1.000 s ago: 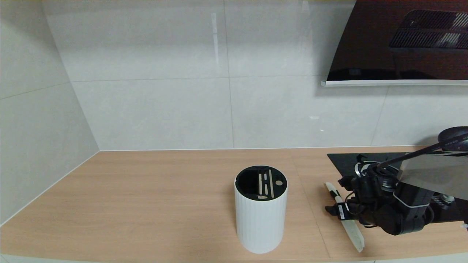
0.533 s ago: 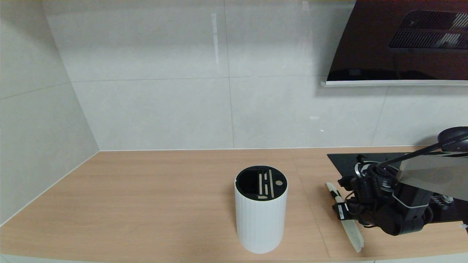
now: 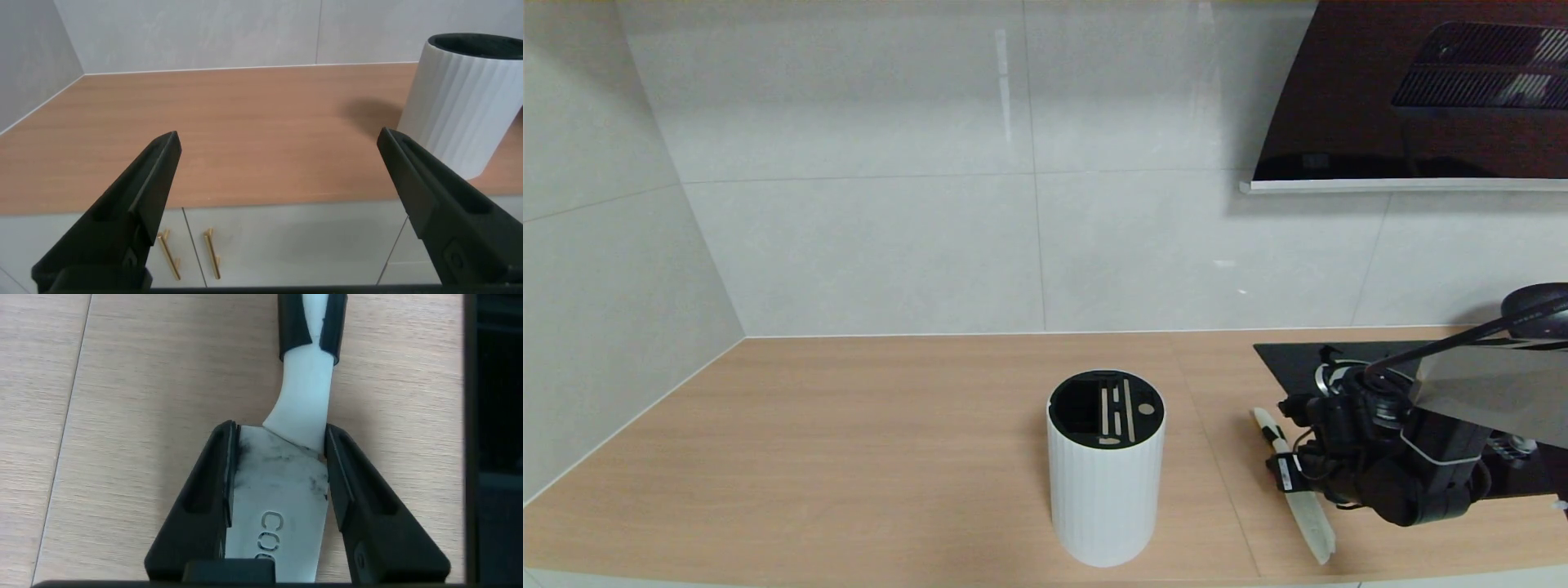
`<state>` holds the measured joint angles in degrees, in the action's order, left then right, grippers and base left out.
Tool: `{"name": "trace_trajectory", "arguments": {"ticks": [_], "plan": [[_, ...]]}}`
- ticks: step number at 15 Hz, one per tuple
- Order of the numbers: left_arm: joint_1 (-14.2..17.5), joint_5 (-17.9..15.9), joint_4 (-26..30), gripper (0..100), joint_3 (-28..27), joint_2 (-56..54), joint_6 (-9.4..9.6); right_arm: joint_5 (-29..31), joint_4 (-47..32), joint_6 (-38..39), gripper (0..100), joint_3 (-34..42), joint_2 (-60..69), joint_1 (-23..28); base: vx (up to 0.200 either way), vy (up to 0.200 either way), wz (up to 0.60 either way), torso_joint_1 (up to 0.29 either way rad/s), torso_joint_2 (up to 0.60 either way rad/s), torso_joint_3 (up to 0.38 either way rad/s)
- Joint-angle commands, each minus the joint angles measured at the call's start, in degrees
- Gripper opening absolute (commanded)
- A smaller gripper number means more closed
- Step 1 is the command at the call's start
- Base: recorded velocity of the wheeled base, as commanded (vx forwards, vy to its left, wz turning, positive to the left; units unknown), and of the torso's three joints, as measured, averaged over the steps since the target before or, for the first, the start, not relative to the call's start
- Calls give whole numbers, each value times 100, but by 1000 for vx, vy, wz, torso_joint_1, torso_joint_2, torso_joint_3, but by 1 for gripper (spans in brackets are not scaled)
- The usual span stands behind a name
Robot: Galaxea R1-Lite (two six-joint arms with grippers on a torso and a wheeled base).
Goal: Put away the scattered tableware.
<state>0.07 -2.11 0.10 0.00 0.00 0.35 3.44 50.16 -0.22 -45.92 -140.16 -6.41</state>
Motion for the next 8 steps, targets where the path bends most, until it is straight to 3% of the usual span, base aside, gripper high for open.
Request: {"name": "trace_trajectory", "arguments": {"ticks": [1,8], "plan": [[1,0,-1,100,0,0,0,43,20,22,0,13,208,8,0,0,0,0,0,0],[1,0,-1,100,0,0,26,34,28,163,0,611,1711,-53,0,0,0,0,0,0]]}}
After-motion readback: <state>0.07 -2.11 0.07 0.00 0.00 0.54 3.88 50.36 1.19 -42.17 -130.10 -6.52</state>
